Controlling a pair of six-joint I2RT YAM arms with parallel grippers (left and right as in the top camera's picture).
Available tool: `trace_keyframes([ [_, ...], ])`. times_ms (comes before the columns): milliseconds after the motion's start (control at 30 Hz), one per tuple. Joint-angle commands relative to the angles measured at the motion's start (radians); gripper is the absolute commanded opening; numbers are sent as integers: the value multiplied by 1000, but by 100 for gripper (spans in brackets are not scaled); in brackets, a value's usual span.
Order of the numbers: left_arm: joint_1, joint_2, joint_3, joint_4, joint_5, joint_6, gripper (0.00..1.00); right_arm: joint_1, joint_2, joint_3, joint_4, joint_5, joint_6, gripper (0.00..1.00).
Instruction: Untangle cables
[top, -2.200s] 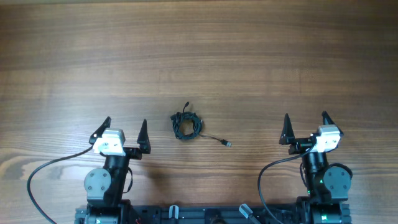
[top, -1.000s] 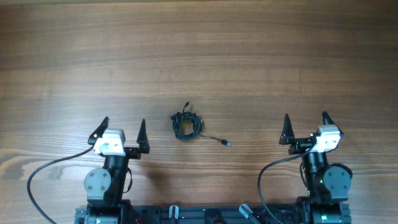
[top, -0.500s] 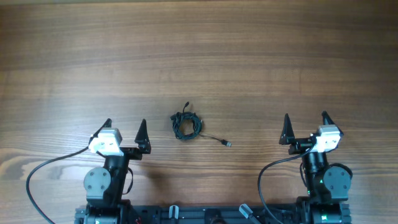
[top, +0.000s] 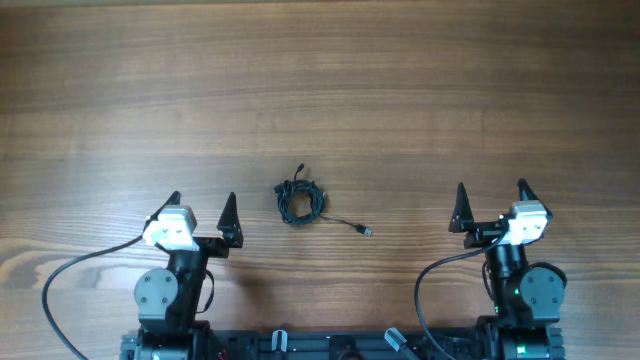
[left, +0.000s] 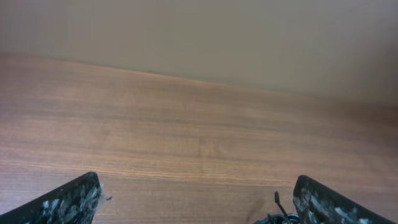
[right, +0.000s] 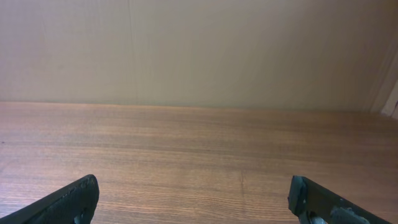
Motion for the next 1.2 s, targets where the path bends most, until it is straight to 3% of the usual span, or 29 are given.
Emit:
trace_keyframes([
  [0, -3, -6, 32, -82, 28, -10, 100, 4, -10, -2, 3, 13, 14, 100],
  [300, -3, -6, 105, -153, 28, -10, 100, 4, -10, -2, 3, 13, 14, 100],
  [1167, -3, -6, 105, -256, 27, -9, 100, 4, -10, -2, 3, 13, 14, 100],
])
